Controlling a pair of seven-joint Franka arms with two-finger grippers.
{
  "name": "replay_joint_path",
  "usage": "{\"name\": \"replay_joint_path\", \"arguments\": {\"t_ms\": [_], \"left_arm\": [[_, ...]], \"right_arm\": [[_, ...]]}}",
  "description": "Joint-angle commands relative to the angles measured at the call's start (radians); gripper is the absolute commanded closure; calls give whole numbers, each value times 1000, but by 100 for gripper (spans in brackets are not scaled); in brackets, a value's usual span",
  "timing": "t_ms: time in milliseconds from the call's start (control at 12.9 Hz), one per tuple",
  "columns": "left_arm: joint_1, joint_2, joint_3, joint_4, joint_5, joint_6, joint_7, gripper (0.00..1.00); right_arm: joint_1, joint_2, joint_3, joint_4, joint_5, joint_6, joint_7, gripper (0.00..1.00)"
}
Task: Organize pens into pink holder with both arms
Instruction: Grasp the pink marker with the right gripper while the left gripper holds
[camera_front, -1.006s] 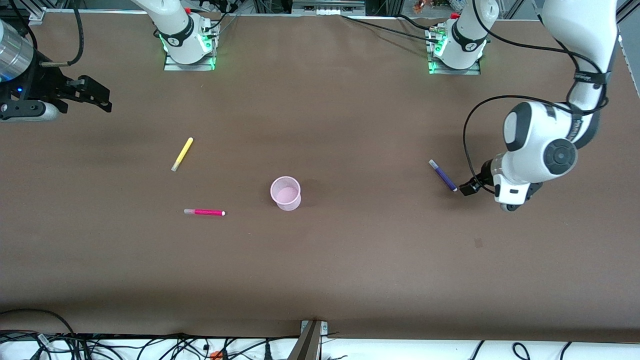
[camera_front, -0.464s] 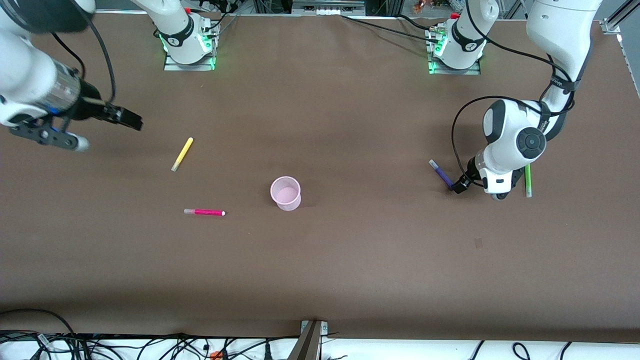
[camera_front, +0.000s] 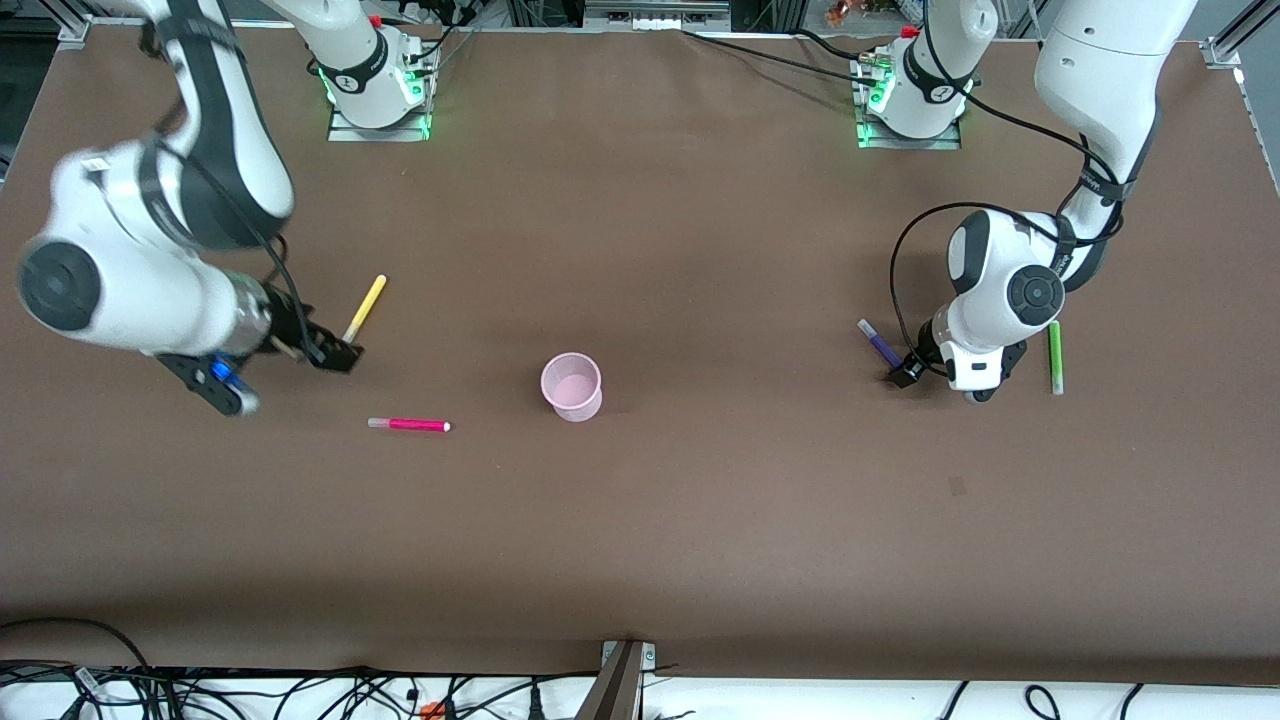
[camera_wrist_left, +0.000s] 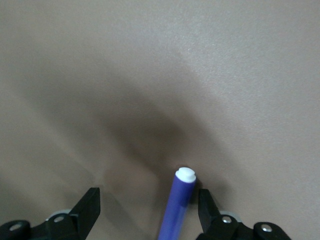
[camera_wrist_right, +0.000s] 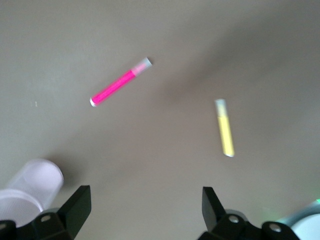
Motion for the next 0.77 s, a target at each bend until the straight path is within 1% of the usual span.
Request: {"name": "replay_joint_path", "arguments": {"t_ms": [0, 77, 232, 309, 464, 541, 696], "left_arm": [[-10, 18, -1, 23, -25, -1, 0, 17], [-11, 27, -1, 27, -25, -1, -2, 29], [-13, 33, -1, 32, -25, -1, -2, 54], [-13, 33, -1, 32, -25, -1, 0, 68], [-13, 33, -6, 32, -23, -4, 7, 100], [-13, 32, -6, 33, -23, -8, 12, 100], [-11, 12, -13, 53, -23, -22, 3, 100]], "right_arm": [[14, 121, 0, 32, 27, 116, 121, 2], [20, 167, 1, 38, 39, 162, 162, 2], [47, 227, 1, 62, 78, 235, 208, 2], [52, 265, 1, 82, 82, 270, 218, 2], [54, 319, 1, 105, 82, 327, 219, 3], [54, 337, 1, 105, 87, 360, 218, 3], [54, 359, 1, 104, 101, 379, 219, 3]]}}
